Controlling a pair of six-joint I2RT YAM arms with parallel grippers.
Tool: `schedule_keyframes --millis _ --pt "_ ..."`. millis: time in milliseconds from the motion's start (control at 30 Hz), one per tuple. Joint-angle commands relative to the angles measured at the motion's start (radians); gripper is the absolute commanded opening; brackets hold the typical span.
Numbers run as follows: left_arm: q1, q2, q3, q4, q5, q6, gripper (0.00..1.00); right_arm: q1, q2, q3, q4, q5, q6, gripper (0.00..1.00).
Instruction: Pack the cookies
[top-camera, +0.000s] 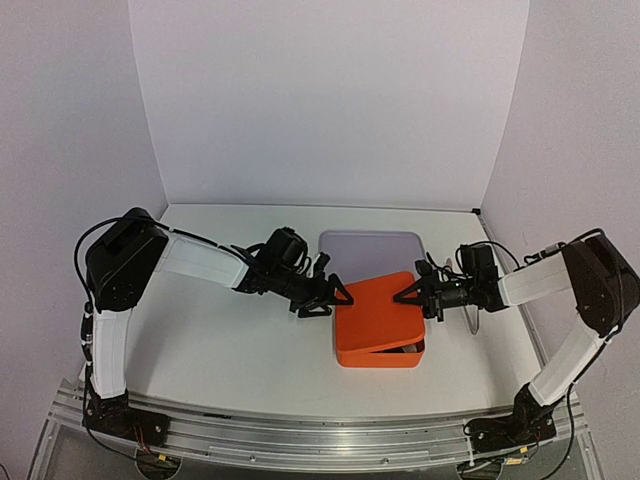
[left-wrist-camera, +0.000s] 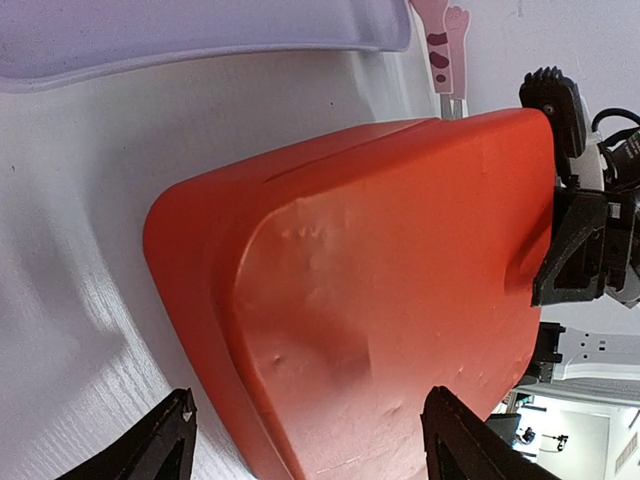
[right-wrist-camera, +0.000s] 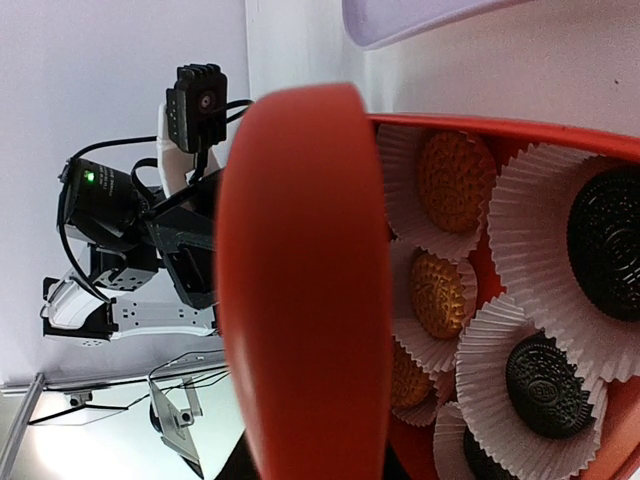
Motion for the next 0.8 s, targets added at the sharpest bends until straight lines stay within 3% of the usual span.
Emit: schedule_keyframes --millis 0,233,500,767 --pt "-0.005 0.018 0.045 -0.002 0.016 0.01 0.76 -0.012 -0.046 -0.012 0.015 0.005 0.003 0.25" --pt "-0.007 0.03 0.057 -0.007 0.019 0.011 0.72 -0.033 -0.067 -0.014 -0.082 0.027 -0.027 0.36" --pt "-0.008 0.044 0.075 -0.019 0.021 0.015 0.69 -0.038 -0.227 0.074 -0.605 0.241 -0.274 0.45" --pt "-0.009 0.05 0.081 -0.028 0.019 0.017 0.67 -0.039 -0.266 0.113 -0.781 0.359 -0.328 0.51"
